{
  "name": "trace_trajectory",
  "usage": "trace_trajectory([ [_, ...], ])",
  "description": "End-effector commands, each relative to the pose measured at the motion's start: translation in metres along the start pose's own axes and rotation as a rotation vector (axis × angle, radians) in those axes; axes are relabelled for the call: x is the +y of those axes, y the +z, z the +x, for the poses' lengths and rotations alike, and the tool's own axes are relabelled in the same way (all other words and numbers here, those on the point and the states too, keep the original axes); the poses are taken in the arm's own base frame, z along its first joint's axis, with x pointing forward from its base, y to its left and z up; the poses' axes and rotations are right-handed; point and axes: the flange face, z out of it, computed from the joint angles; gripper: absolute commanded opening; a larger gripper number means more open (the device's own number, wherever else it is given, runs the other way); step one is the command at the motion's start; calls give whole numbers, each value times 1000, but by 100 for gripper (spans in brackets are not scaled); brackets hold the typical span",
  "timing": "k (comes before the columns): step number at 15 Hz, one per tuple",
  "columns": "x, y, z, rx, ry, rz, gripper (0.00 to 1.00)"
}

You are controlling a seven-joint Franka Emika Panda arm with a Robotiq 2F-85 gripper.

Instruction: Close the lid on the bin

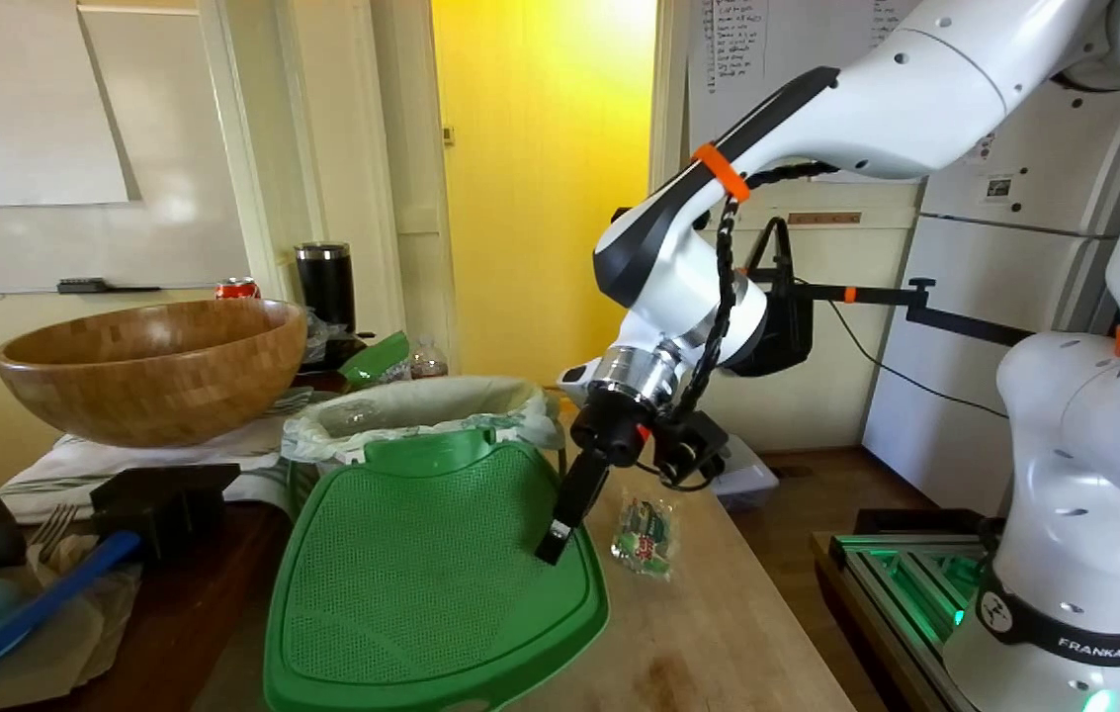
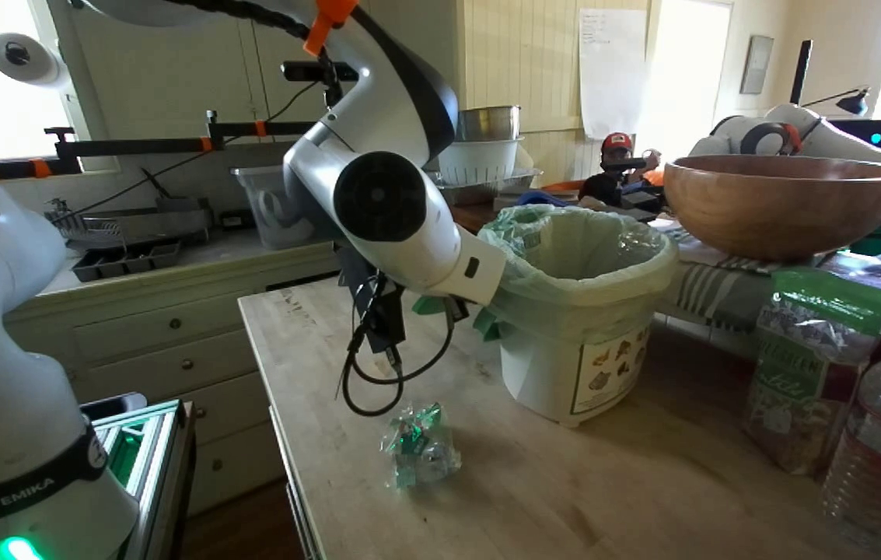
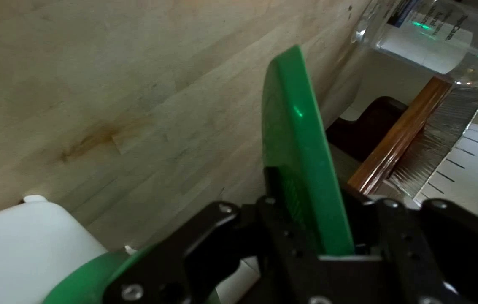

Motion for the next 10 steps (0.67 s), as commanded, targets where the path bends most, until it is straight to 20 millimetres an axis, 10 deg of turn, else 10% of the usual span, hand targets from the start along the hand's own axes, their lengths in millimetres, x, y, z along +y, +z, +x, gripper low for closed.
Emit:
trace_trajectory([
  [1,-5,-1,5,8,89,8,1],
  [10,-24,-21,12,8,254,122,2],
])
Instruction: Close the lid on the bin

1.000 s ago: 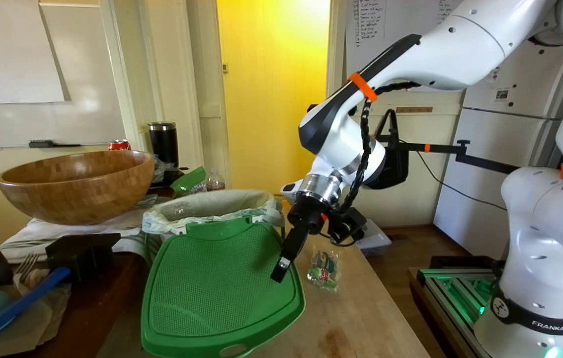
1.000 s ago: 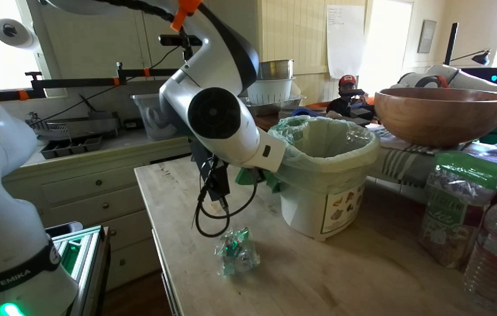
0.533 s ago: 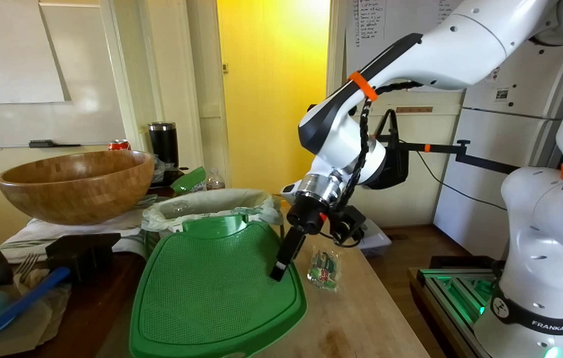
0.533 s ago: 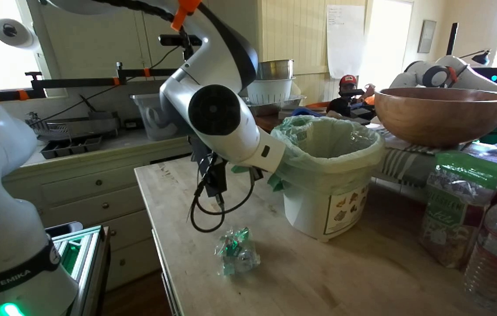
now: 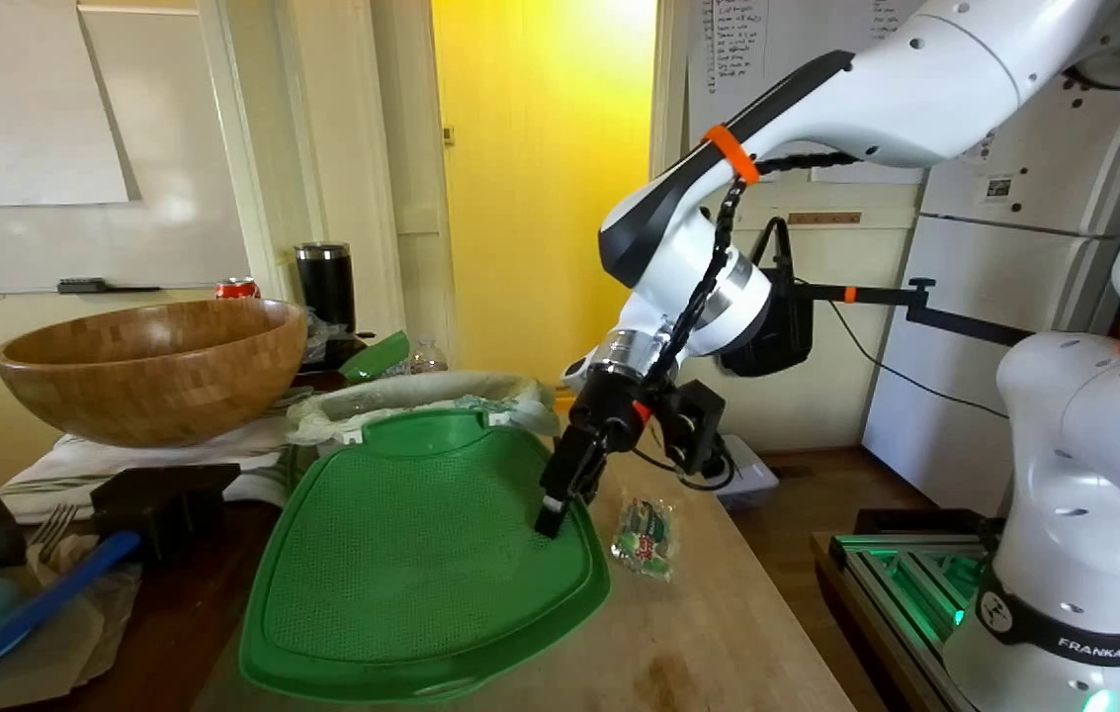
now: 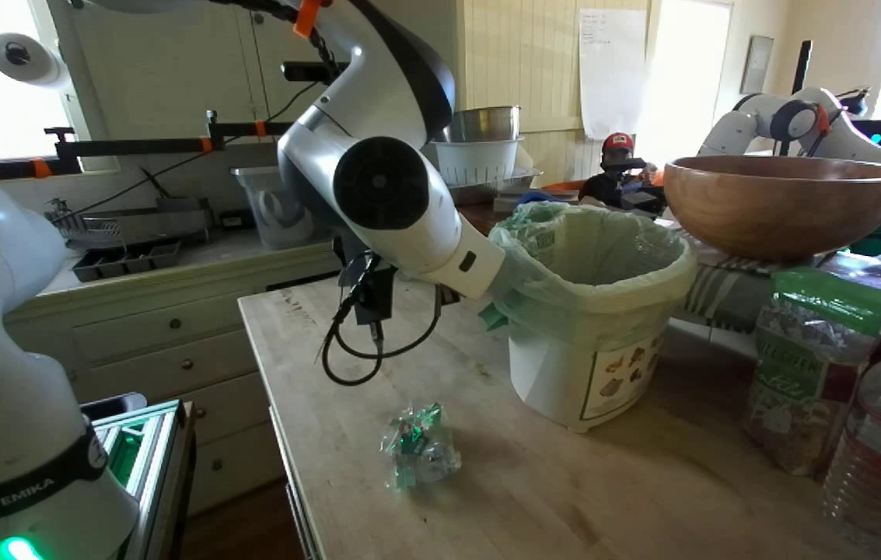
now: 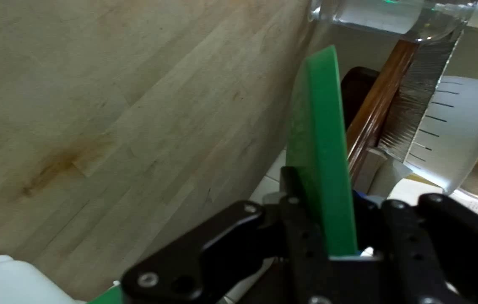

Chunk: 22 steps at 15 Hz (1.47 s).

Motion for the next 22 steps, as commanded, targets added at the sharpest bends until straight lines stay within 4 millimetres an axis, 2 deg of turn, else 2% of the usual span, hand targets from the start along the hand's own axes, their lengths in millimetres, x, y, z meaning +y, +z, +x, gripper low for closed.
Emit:
trace_trajectory([
  [1,-11,-14,2,-4,78,79,2],
  [8,-18,-46,-1,-51,220,275,2],
  [11,-19,-52,-3,-49,242,245,2],
  [15,-15,-40,-6,-107,302,207,2],
  [18,-12,-26,-14,-225,362,220,2],
  [22,-12,-26,-28,-367,391,214,2],
])
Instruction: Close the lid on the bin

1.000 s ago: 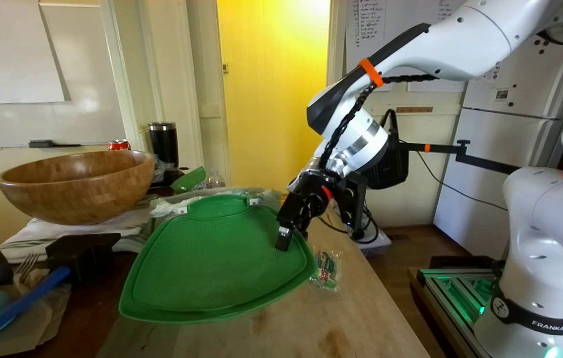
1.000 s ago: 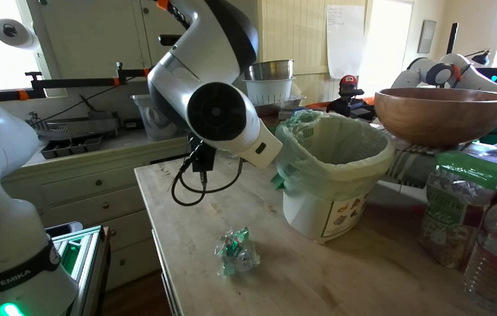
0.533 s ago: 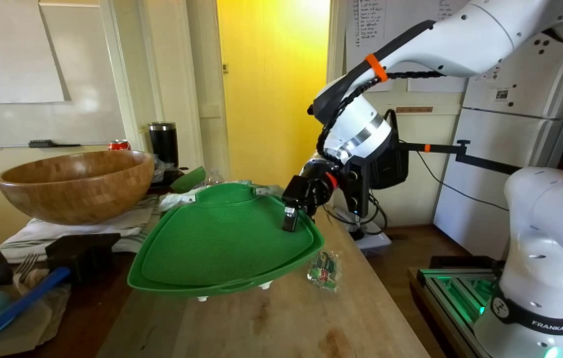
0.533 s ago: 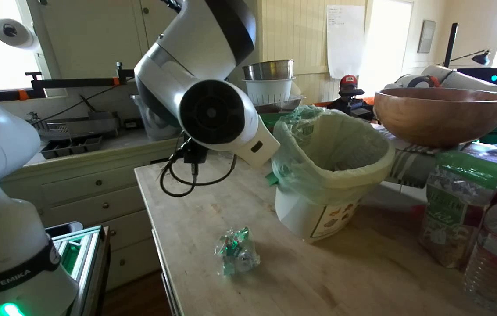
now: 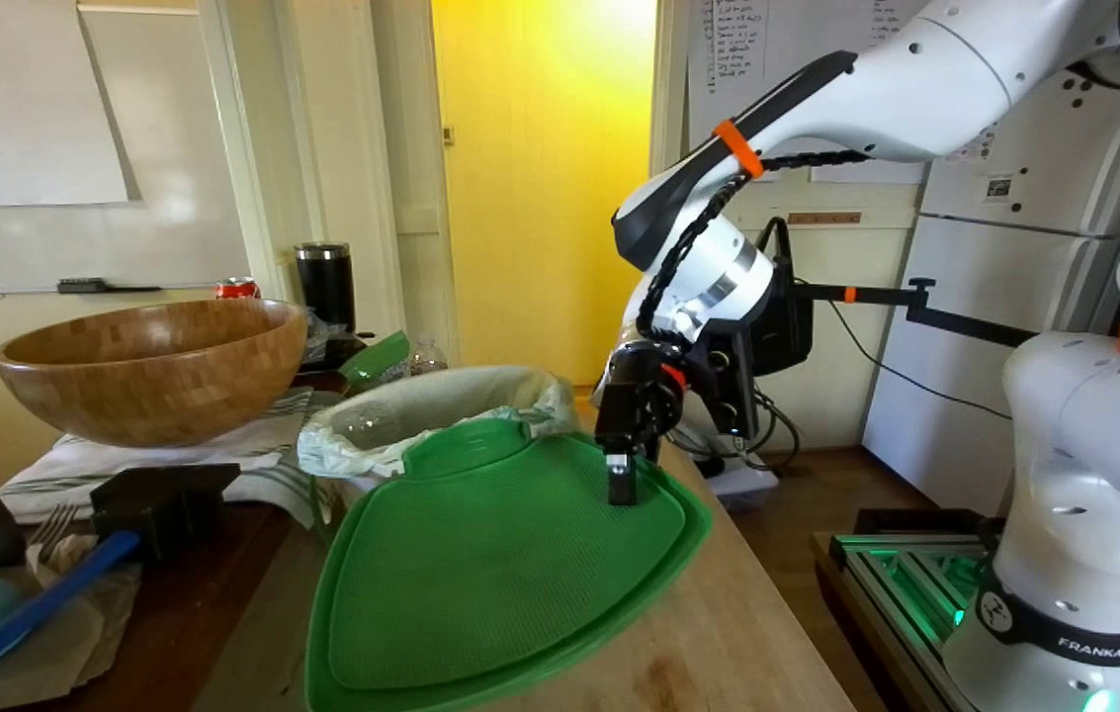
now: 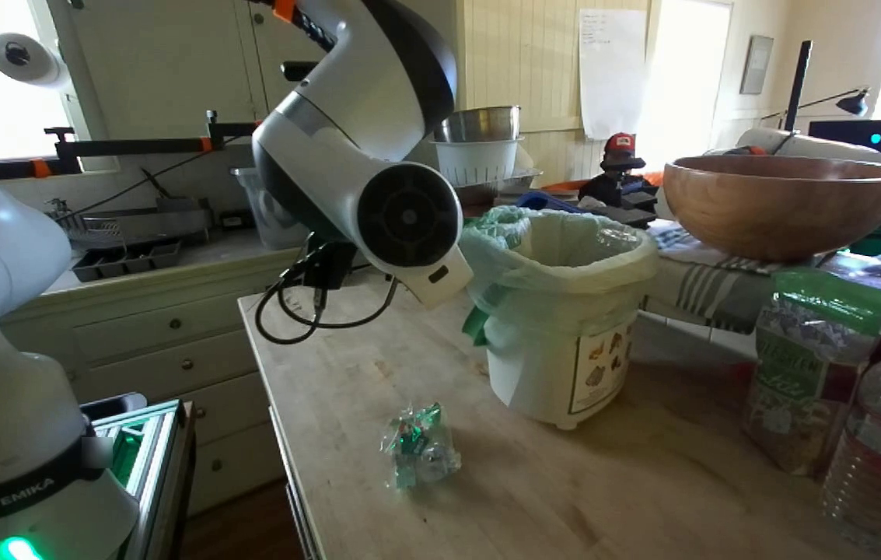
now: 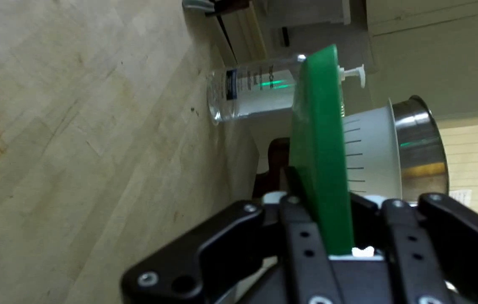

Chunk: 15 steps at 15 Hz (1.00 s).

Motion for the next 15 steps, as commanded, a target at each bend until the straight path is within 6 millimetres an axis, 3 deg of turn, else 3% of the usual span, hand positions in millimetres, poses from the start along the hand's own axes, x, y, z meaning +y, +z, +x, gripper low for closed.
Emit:
trace_trajectory([
  [1,4,-3,-7,-103,64,-33,2],
  [10,-7,-38,-24,-178,134,-74,2],
  [15,-13,-62,-32,-203,167,9,2],
])
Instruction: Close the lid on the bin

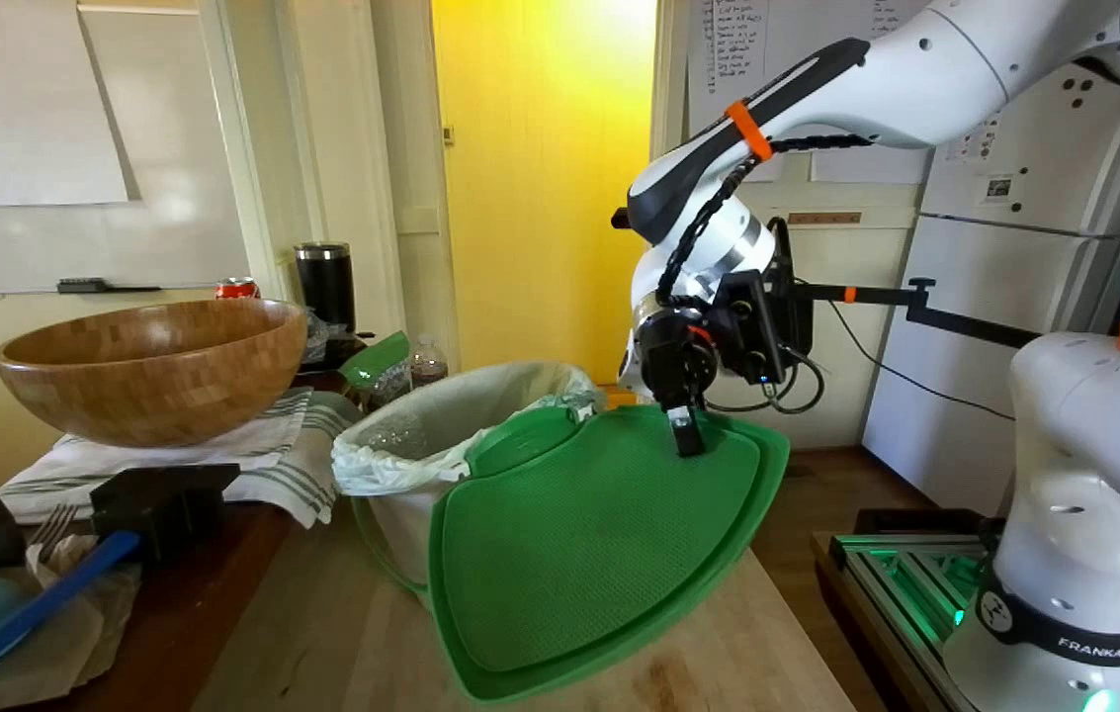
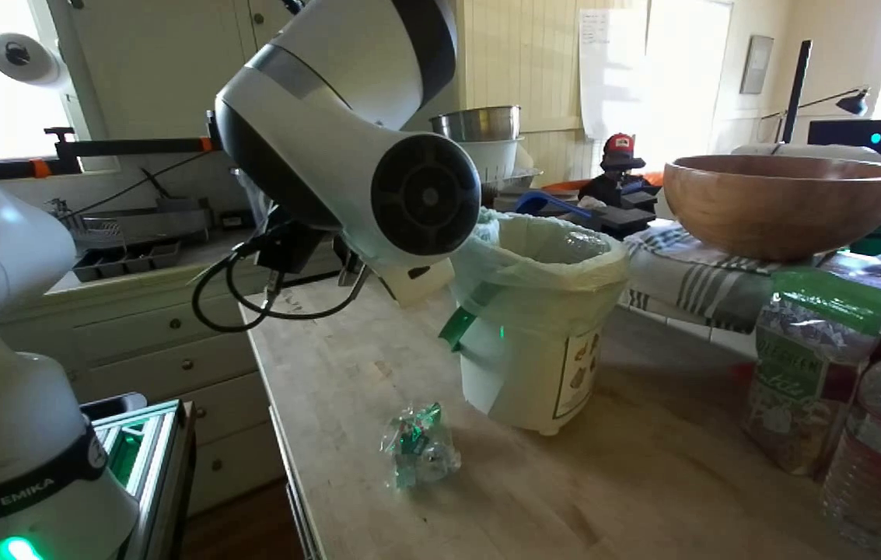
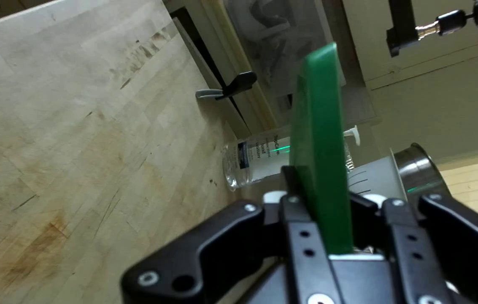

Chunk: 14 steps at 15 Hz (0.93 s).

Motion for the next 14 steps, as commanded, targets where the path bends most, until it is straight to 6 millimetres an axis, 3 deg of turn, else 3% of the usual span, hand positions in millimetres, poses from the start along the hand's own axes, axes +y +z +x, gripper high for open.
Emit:
trace_trajectory([
  [1,-5,-19,-11,-30,50,53,2],
  [14,24,-51,-1,-146,311,325,2],
])
